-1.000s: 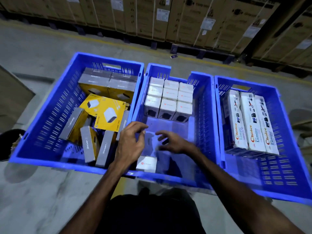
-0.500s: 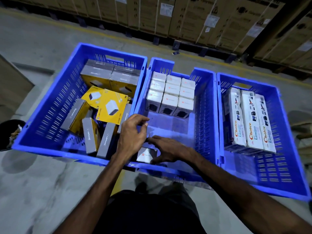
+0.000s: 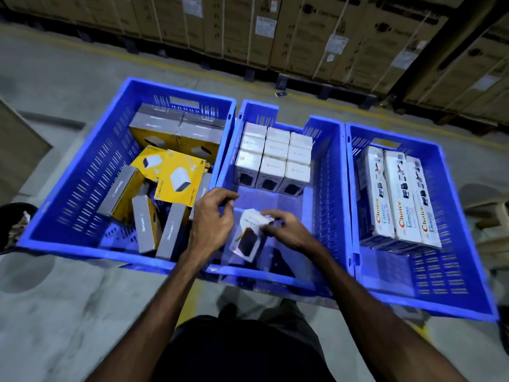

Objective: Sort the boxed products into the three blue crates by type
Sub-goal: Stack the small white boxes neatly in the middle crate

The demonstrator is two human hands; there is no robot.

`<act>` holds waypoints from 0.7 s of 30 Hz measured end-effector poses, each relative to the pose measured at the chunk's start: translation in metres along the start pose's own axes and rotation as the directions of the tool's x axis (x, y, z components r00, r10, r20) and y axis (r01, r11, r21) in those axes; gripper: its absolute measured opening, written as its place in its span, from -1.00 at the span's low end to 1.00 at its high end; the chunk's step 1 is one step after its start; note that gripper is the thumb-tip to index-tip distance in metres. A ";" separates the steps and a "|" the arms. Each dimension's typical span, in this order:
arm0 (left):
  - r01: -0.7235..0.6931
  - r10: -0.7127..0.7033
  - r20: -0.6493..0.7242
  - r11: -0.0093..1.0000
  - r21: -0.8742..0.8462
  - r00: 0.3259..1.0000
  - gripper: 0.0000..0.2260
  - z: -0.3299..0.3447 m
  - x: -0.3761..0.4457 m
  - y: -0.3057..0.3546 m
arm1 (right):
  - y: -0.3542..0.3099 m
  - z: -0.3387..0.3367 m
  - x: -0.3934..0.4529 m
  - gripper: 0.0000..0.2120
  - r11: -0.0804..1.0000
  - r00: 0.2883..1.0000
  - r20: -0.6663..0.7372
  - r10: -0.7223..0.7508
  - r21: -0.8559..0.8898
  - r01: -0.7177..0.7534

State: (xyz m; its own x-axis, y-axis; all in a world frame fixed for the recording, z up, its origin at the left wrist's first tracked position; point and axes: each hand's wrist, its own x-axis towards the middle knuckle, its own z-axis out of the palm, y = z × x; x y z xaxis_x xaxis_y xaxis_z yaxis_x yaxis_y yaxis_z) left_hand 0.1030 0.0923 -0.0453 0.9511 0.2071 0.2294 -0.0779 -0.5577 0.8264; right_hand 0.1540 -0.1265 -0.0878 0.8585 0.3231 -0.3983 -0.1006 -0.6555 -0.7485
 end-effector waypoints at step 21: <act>0.265 -0.168 0.453 0.951 -0.159 0.876 -0.28 -0.012 0.017 0.015 | -0.061 -0.076 -0.031 -0.58 0.890 0.999 -0.003 -0.049 0.453 0.045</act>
State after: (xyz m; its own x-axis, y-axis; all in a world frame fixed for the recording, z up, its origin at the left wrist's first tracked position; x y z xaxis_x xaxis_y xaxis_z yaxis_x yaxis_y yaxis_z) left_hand 0.1148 0.0967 -0.0226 0.9813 -0.0893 -0.1707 0.1299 -0.3476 0.9286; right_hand 0.1720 -0.1482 0.0104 0.8640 0.3524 -0.3595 -0.2786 -0.2601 -0.9245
